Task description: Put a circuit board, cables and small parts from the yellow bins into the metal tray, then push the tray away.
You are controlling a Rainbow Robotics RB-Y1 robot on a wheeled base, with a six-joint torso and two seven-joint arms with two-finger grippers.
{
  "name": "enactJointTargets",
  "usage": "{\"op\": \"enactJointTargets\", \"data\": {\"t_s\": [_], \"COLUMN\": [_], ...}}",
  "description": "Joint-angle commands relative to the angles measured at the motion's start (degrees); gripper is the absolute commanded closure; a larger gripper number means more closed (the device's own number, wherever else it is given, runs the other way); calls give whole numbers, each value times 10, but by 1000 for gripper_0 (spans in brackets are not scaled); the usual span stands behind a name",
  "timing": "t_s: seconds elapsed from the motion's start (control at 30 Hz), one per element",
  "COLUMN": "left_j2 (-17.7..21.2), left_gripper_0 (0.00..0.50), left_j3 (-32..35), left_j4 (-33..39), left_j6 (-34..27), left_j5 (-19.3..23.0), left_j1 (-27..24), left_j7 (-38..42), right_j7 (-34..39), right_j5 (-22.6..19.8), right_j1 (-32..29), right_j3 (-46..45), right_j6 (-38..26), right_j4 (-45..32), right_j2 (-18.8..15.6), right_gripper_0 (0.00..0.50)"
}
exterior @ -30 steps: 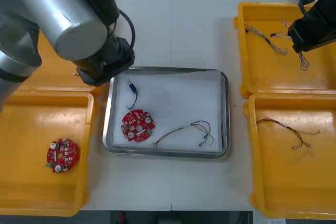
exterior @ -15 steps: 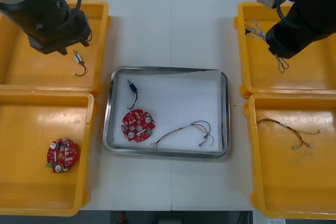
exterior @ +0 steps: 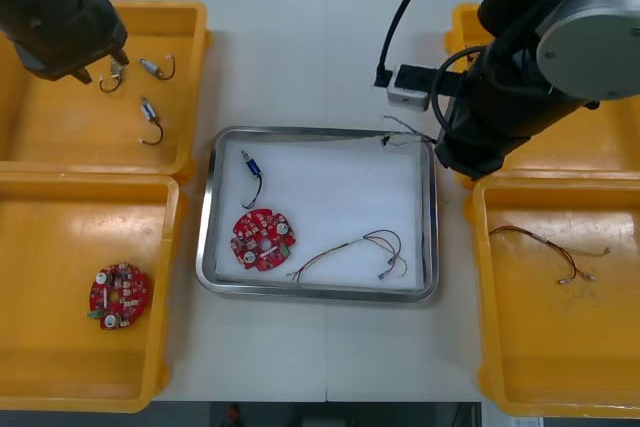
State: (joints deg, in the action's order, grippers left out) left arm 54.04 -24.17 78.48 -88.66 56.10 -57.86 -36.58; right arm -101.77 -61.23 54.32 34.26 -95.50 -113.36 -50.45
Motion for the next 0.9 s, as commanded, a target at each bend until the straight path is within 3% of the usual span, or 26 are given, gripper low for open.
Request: {"op": "enactJointTargets", "data": {"t_s": [0.03, 0.3, 0.5, 0.9], "left_j2": [25, -2, -40, -119], "left_gripper_0": [0, 0, 0, 0], "left_j3": [15, -37, -37, -39], "left_j4": [-52, -178, -269, -344], "left_j6": [26, 95, 140, 235], "left_j5": [-7, -30, -63, -136], "left_j1": [-53, -103, -125, -127], "left_j7": [-75, -138, -168, -185], "right_j7": [-48, -111, -157, -168], "right_j5": [-3, 38, 35, 62], "right_j1": [55, 62, 74, 75], "right_j3": [68, 126, 175, 222], "right_j6": [37, 101, 165, 221], "right_j4": [13, 91, 156, 190], "right_j2": [-1, 58, 86, 113], "right_gripper_0": [500, 500, 500, 500]}}
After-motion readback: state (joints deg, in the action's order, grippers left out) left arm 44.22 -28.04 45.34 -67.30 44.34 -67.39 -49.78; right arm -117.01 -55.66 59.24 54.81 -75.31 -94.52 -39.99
